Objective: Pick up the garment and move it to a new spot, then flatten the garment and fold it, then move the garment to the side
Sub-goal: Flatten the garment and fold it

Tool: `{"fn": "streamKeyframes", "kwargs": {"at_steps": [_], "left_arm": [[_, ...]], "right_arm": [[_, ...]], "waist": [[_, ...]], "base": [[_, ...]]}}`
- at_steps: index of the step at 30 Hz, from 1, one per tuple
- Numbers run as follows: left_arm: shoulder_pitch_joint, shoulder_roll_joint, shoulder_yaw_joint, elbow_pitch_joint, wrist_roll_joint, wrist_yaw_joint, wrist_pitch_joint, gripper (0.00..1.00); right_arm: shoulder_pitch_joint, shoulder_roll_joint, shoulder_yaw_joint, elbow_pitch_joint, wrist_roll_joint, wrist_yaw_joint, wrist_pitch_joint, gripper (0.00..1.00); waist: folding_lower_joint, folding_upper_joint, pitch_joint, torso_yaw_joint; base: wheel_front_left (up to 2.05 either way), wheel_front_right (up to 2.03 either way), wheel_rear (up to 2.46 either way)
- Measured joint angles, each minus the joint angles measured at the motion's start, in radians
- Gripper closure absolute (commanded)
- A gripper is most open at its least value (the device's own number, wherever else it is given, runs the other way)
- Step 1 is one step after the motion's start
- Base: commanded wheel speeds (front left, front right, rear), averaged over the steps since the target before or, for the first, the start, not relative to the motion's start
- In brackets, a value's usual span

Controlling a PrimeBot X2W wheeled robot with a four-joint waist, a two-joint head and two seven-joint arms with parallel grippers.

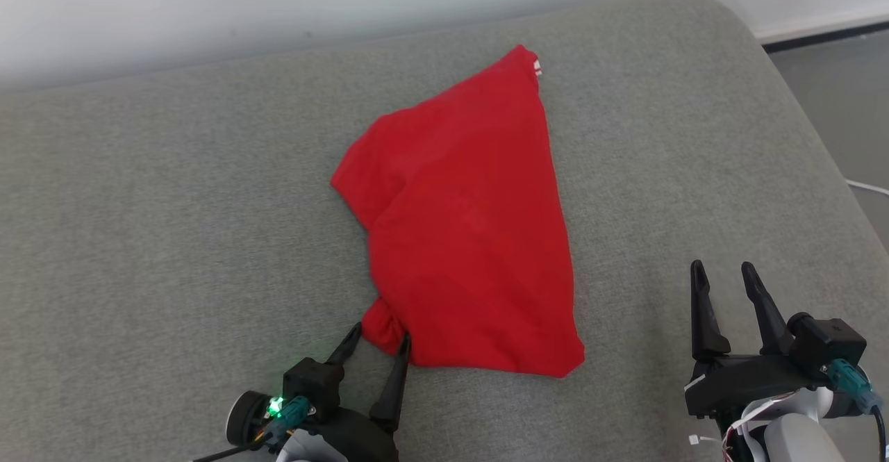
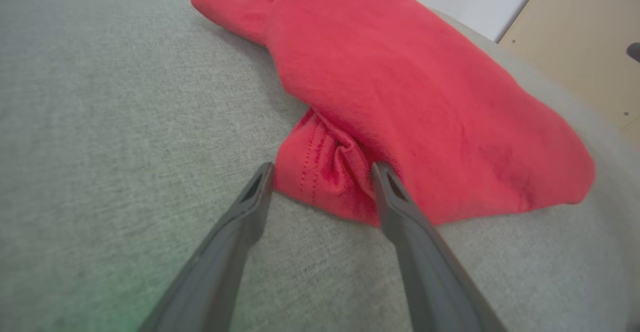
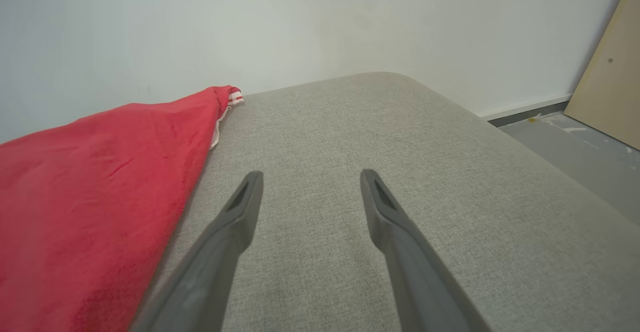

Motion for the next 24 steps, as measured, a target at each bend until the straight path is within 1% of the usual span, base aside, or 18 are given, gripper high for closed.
{"fn": "streamKeyframes", "kwargs": {"at_steps": [1,2,3,5,6,11,16,20,22,24], "left_arm": [[-0.003,-0.001,-0.001,0.009,0.000,0.006,0.000,0.00],[-0.007,-0.001,-0.004,0.018,0.000,0.008,-0.001,0.09],[-0.009,0.000,-0.004,0.021,-0.002,0.010,-0.001,0.32],[-0.014,0.000,-0.005,0.021,-0.007,0.013,-0.002,0.96],[-0.015,0.000,-0.005,0.013,-0.008,0.013,-0.001,1.00],[-0.008,-0.001,0.007,-0.053,0.002,0.007,0.000,1.00],[0.034,0.000,0.059,-0.203,0.021,0.001,0.000,1.00],[0.065,-0.001,0.133,-0.354,0.027,-0.001,0.000,1.00],[0.077,-0.001,0.186,-0.411,0.026,0.003,0.000,1.00],[0.079,0.000,0.249,-0.439,0.025,0.014,0.000,1.00]], "right_arm": [[0.000,0.002,-0.002,-0.001,0.000,0.000,0.000,0.00],[-0.001,0.004,-0.003,-0.001,0.000,0.000,0.000,0.00],[-0.002,0.005,-0.004,0.000,0.000,0.000,0.000,0.00],[-0.007,0.008,-0.004,0.000,0.000,0.000,0.000,0.00],[-0.011,0.009,-0.004,0.000,0.000,0.000,0.000,0.00],[-0.018,0.015,-0.005,0.004,0.002,0.000,0.000,0.00],[-0.012,0.020,-0.008,0.011,0.003,0.000,0.000,0.00],[0.007,0.026,-0.015,0.024,0.006,0.000,0.000,0.00],[0.010,0.029,-0.016,0.029,0.006,0.000,0.000,0.00],[0.016,0.036,-0.015,0.032,0.006,0.000,0.000,0.00]], "waist": [[0.0000,0.0000,0.006,-0.007],[0.0000,0.0000,0.012,-0.013],[0.0000,0.0000,0.018,-0.017],[0.0000,0.0000,0.027,-0.022],[0.0000,0.0000,0.029,-0.021],[0.0000,0.0000,0.026,0.002],[0.0000,0.0001,0.008,0.039],[-0.0001,0.0000,-0.011,0.078],[0.0000,0.0000,-0.022,0.100],[0.0000,0.0000,-0.034,0.121]], "base": [[0.00,0.00,0.00],[0.00,0.00,0.00],[0.00,0.00,0.00],[0.00,0.00,0.00],[0.00,0.00,0.00],[0.00,0.00,0.00],[0.00,0.00,0.00],[0.00,0.00,0.00],[0.00,0.00,0.00],[0.00,0.00,0.00]]}}
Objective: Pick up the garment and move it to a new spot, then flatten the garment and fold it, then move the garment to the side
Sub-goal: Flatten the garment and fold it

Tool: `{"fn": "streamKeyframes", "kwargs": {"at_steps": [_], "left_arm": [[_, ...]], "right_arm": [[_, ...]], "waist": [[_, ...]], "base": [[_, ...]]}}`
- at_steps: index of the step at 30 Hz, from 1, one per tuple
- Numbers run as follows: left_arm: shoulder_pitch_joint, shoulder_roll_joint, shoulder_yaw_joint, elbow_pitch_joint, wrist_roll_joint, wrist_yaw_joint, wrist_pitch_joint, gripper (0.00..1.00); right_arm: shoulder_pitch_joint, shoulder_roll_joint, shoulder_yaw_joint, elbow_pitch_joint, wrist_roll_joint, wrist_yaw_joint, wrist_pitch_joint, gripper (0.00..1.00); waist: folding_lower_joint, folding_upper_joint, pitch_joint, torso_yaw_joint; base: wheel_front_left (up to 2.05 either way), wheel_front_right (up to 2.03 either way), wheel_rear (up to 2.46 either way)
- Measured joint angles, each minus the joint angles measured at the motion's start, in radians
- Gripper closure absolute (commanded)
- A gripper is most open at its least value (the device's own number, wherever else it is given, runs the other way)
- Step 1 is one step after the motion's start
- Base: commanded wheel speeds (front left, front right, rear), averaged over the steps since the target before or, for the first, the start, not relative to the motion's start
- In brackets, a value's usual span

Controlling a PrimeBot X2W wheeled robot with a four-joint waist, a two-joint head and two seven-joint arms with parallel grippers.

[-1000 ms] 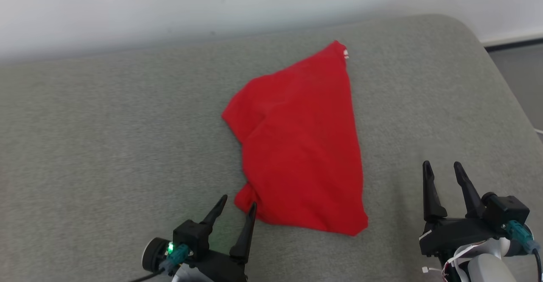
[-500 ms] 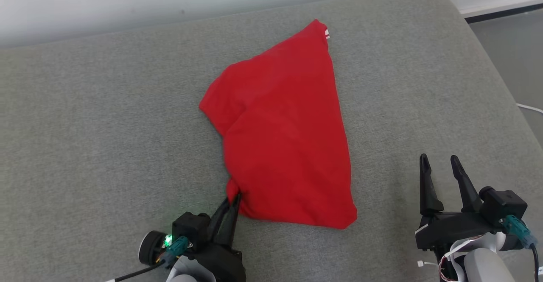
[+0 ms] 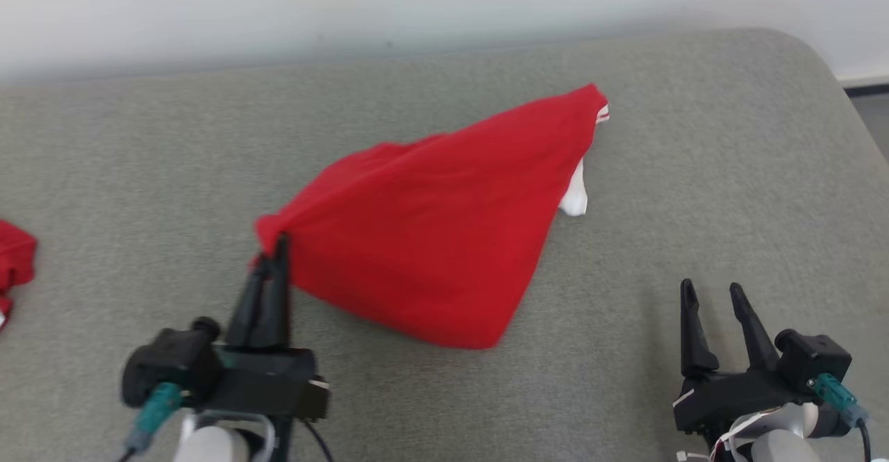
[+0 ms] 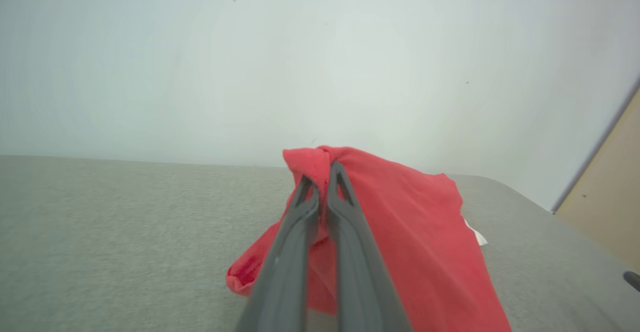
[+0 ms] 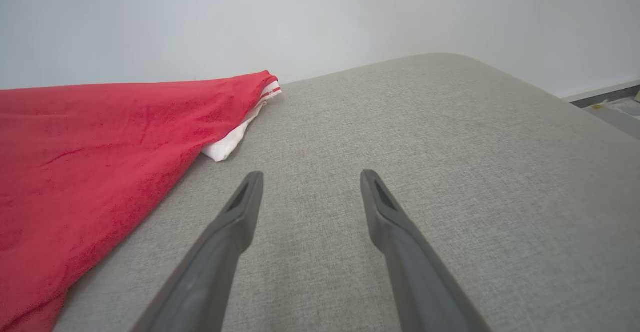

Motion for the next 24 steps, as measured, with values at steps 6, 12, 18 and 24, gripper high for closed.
{"fn": "streamKeyframes", "kwargs": {"at_steps": [6,12,18,24], "left_arm": [[0.002,0.012,0.126,0.131,0.071,-0.001,0.000,0.25],[-0.015,0.018,0.211,0.254,0.105,-0.002,0.000,0.00],[0.019,0.004,0.217,0.270,0.121,0.002,0.000,0.00],[0.058,0.002,0.116,0.227,0.079,0.011,0.000,0.00]], "right_arm": [[0.009,0.014,0.020,0.010,-0.005,0.000,0.000,0.00],[0.009,0.015,0.045,0.021,-0.005,0.000,0.000,0.00],[0.009,0.012,0.050,0.033,-0.002,0.000,0.000,0.00],[-0.060,-0.005,0.071,0.065,0.005,0.000,0.000,0.00]], "waist": [[0.0000,0.0000,-0.039,0.054],[-0.0001,0.0000,-0.063,0.078],[-0.0001,-0.0001,-0.061,0.088],[-0.0001,0.0000,-0.033,0.121]], "base": [[0.00,0.00,0.00],[0.00,0.00,0.00],[0.00,0.00,0.00],[0.00,0.00,0.00]]}}
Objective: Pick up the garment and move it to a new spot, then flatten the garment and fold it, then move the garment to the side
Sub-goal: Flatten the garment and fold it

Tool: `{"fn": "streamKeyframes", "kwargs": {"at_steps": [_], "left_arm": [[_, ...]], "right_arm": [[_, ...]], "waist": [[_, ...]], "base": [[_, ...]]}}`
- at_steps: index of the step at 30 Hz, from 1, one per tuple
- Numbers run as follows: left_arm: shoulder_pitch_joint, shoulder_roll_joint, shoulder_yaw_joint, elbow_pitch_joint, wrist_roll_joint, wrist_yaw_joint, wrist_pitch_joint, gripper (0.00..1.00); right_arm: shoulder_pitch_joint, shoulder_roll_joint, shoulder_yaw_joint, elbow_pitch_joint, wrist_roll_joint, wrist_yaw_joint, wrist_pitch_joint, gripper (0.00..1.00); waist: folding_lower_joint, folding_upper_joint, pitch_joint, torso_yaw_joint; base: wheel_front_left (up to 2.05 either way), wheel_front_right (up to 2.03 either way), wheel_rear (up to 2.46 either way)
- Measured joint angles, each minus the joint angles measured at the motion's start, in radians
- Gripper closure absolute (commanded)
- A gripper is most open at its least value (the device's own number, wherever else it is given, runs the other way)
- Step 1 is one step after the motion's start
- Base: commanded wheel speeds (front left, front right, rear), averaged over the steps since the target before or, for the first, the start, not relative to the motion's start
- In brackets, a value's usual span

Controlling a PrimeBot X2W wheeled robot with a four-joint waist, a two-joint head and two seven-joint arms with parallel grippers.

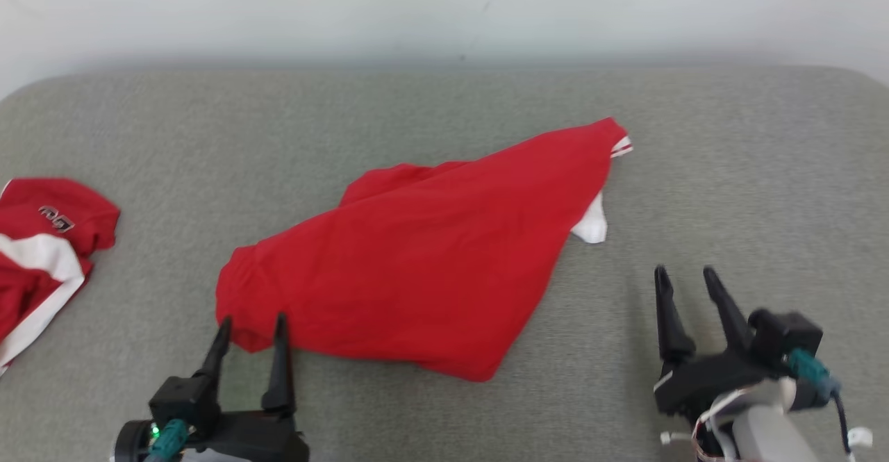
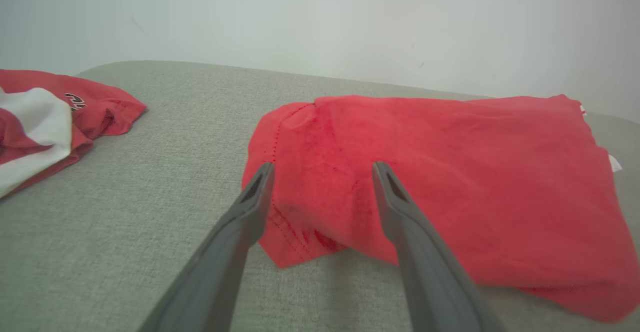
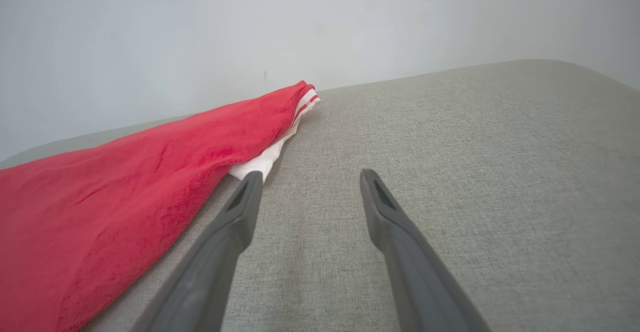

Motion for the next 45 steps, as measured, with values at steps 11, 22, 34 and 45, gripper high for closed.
{"fn": "streamKeyframes", "kwargs": {"at_steps": [11,22,34,45], "left_arm": [[0.006,-0.001,-0.139,-0.066,-0.077,0.054,0.000,0.00],[0.006,-0.001,-0.158,-0.089,-0.092,0.073,0.000,0.00],[0.025,-0.001,-0.148,-0.080,-0.087,0.063,0.000,0.00],[0.106,-0.001,-0.134,-0.043,-0.082,0.044,0.000,0.00]], "right_arm": [[-0.193,-0.054,0.035,0.181,0.009,0.000,0.000,0.00],[-0.263,-0.080,0.034,0.296,0.010,0.000,-0.001,1.00],[-0.202,-0.137,-0.096,-0.004,0.009,0.000,0.000,1.00],[-0.227,-0.169,-0.052,-0.254,0.036,0.000,0.000,1.00]], "waist": [[0.0001,0.0000,0.081,0.116],[0.0000,0.0000,0.141,0.185],[0.0001,0.0000,0.109,0.149],[0.0000,0.0000,-0.026,0.087]], "base": [[0.00,0.00,0.00],[0.00,0.00,0.00],[0.00,0.00,0.00],[0.00,0.00,0.00]]}}
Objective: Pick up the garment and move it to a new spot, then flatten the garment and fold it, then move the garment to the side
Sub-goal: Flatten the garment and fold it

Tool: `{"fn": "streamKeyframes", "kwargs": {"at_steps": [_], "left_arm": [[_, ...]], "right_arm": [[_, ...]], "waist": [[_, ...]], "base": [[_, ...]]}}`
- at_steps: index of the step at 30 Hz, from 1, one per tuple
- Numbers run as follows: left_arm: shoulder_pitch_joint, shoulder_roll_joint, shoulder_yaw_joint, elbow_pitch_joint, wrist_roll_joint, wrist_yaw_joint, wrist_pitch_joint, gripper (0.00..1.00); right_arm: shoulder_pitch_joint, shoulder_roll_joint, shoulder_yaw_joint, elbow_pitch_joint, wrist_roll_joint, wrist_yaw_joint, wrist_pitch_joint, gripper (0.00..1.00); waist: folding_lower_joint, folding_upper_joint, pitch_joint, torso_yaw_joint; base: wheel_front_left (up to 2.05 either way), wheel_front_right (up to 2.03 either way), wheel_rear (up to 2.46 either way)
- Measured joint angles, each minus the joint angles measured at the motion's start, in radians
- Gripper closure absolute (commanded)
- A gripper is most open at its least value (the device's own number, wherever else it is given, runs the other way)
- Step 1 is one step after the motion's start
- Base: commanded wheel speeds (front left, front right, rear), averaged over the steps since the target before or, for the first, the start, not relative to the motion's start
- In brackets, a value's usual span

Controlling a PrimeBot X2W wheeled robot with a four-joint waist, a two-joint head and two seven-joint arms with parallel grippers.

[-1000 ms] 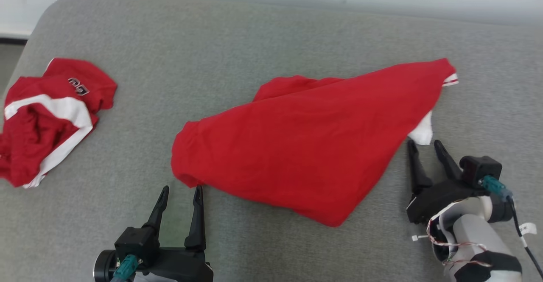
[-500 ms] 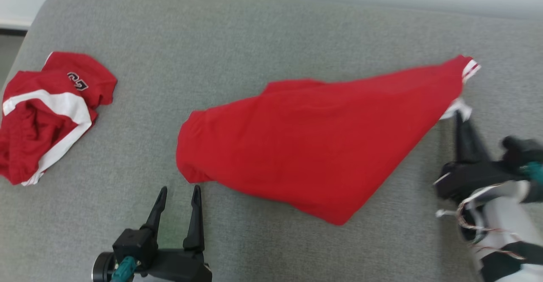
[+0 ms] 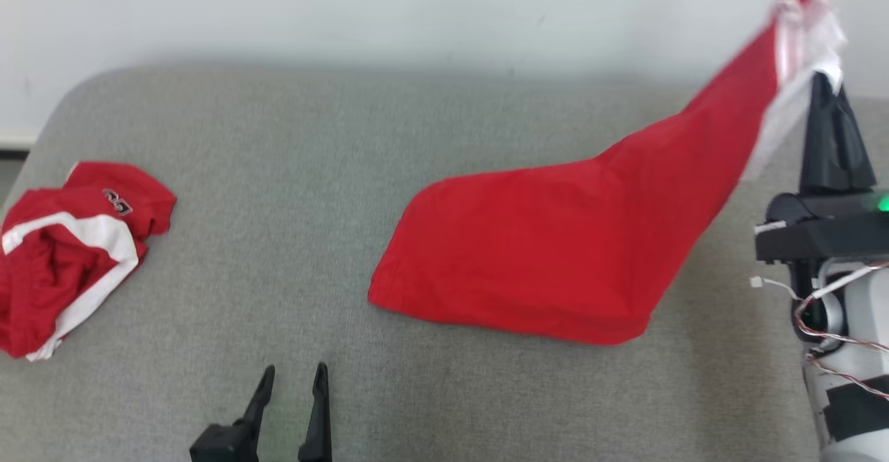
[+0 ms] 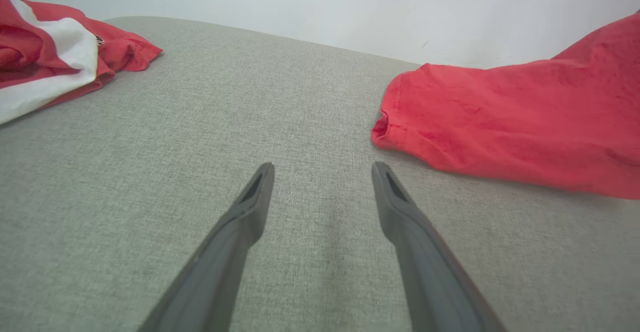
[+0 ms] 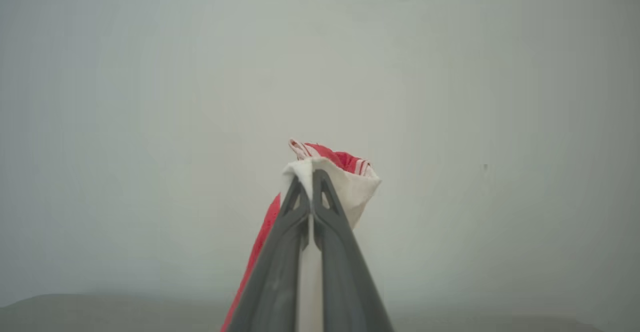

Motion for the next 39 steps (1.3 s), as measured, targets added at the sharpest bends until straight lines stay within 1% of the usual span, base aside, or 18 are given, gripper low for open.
{"fn": "streamKeyframes", "kwargs": {"at_steps": [5,10,13,16,20,24,28,33,39], "left_arm": [[0.032,0.000,-0.002,0.012,0.000,-0.009,0.000,0.00],[0.047,0.000,-0.004,0.018,0.001,-0.011,0.000,0.00],[0.058,0.000,-0.004,0.019,0.001,-0.011,0.000,0.00],[0.059,0.000,-0.005,0.020,0.001,-0.015,0.000,0.00],[0.060,0.000,-0.013,0.021,-0.005,-0.009,0.000,0.00],[0.063,0.000,-0.024,0.017,-0.013,-0.004,0.000,0.00],[0.064,0.000,-0.027,0.011,-0.019,0.001,0.000,0.00],[0.053,0.000,-0.046,0.004,-0.026,0.008,0.000,0.00],[-0.005,0.000,-0.086,-0.002,-0.035,0.010,0.000,0.00]], "right_arm": [[-0.051,0.012,0.088,-0.030,0.025,0.000,0.000,1.00],[-0.135,0.010,0.240,-0.081,0.064,0.000,0.000,1.00],[-0.206,-0.004,0.274,-0.108,0.063,0.000,0.000,1.00],[-0.279,-0.026,0.284,-0.090,0.054,0.000,0.000,1.00],[-0.382,-0.039,0.287,-0.042,0.044,0.000,0.000,1.00],[-0.443,-0.041,0.248,-0.017,0.026,0.000,0.000,1.00],[-0.469,-0.038,0.212,0.000,0.013,0.000,0.000,1.00],[-0.448,-0.055,0.200,0.128,-0.043,0.000,0.029,1.00],[-0.418,-0.120,0.147,0.349,-0.109,0.000,0.035,1.00]], "waist": [[-0.0001,0.0000,-0.061,-0.014],[-0.0002,-0.0001,-0.106,-0.011],[-0.0002,-0.0001,-0.116,0.004],[-0.0001,-0.0001,-0.123,0.018],[-0.0001,-0.0001,-0.126,0.033],[0.0000,-0.0001,-0.124,0.040],[0.0000,-0.0001,-0.115,0.038],[0.0000,-0.0001,-0.087,0.037],[0.0002,0.0001,-0.021,0.048]], "base": [[0.00,0.00,0.00],[0.00,0.00,0.00],[0.00,0.00,0.00],[0.00,0.00,0.00],[0.00,0.00,0.00],[0.00,0.00,0.00],[0.00,0.00,0.00],[0.00,0.00,0.00],[0.00,0.00,0.00]]}}
